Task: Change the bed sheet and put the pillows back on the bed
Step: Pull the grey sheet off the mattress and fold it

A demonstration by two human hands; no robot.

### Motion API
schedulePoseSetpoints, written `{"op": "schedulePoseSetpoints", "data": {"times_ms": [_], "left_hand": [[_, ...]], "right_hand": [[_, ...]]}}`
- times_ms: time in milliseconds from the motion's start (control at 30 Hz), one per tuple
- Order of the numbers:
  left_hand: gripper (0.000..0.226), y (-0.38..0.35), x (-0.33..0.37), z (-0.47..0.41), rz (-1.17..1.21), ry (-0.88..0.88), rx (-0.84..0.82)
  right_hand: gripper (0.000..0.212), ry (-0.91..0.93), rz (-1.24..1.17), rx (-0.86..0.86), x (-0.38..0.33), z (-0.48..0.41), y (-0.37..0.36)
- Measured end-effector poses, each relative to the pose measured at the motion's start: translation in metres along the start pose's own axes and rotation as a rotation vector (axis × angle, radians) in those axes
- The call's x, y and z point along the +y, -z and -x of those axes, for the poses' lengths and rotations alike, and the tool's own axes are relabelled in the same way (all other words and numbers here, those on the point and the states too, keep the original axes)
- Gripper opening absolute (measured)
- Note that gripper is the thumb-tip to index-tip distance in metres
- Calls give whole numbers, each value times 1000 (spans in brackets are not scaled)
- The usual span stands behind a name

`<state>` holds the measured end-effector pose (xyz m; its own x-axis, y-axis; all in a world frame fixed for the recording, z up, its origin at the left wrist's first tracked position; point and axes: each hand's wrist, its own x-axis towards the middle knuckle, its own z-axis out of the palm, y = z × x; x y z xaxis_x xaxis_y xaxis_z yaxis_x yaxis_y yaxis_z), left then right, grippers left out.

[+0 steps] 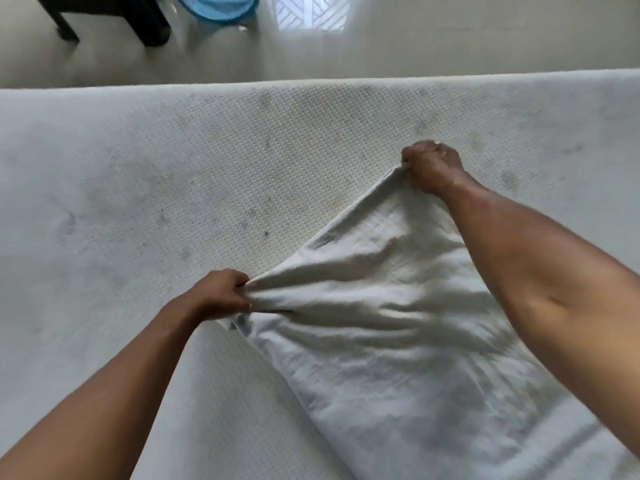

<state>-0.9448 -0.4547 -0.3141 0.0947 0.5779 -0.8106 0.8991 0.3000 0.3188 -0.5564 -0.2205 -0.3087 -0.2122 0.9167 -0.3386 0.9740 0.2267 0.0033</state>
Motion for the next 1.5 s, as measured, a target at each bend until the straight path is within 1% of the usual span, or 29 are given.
{"op": "schedulePoseSetpoints", "data": {"times_ms": [33,100,167,233,267,300,333,367,400,433,467,500,533,600,667,700,767,833,967,1033,1133,1167,1200,1300,1333,1367,1433,1500], "left_hand": [[21,-3,-3,1,-15,18,8],[12,-7,-9,2,43,48,111],[12,-11,-11,2,116,98,256],[17,-22,-13,6,241,188,392],[20,-28,-13,9,365,247,447],[21,-34,-13,13,494,316,512],[20,-38,-11,17,606,392,584],[16,-42,-9,20,725,476,654],[13,-43,-2,25,864,555,676],[17,-46,7,28,1006,607,646],[31,-52,15,29,1097,625,595],[44,-60,23,32,1126,599,535],[51,-68,28,35,1114,550,490],[48,-88,38,38,1082,488,453],[39,-109,44,41,1128,491,448],[37,-116,48,45,1173,502,449],[42,-138,67,55,1233,511,423],[50,-163,89,68,1250,526,403],[60,-224,123,89,1263,621,390],[59,-250,137,99,1302,659,391],[47,-282,159,106,1338,699,418],[42,-288,162,107,1358,704,438],[37,-291,166,107,1370,705,452],[24,-300,164,102,1425,672,471],[21,-301,162,102,1442,651,464],[19,-302,160,103,1460,631,455],[17,-300,159,110,1494,594,451],[20,-293,161,120,1506,557,451]], "right_hand": [[25,-71,-7,63,5,-3,4],[27,-236,-114,231,18,-8,6],[40,-301,-272,312,20,-3,-1],[64,-260,-352,305,7,13,-16],[72,-224,-374,280,-4,27,-25],[75,-182,-381,278,-14,44,-35],[74,-143,-381,300,-26,64,-47],[70,-130,-383,319,-39,89,-59],[64,-148,-390,334,-54,120,-71],[59,-167,-411,330,-71,154,-86],[57,-186,-444,298,-88,190,-102],[57,-190,-480,248,-104,225,-119],[59,-177,-504,178,-120,259,-134],[64,-133,-499,57,-131,320,-159],[64,-119,-472,-2,-118,362,-173],[64,-137,-467,-19,-108,372,-173],[62,-216,-432,-13,-77,386,-168],[61,-261,-401,8,-38,384,-161],[57,-218,-308,44,57,349,-148],[54,-218,-278,20,99,319,-133],[57,-248,-268,-83,140,270,-111],[60,-268,-254,-112,149,256,-110],[67,-314,-277,-137,157,243,-107],[106,-444,-412,-139,168,218,-103],[112,-477,-411,-129,167,217,-100],[114,-512,-404,-115,168,216,-99],[107,-558,-443,-151,169,218,-93],[85,-515,-493,-253,171,224,-83]]}}
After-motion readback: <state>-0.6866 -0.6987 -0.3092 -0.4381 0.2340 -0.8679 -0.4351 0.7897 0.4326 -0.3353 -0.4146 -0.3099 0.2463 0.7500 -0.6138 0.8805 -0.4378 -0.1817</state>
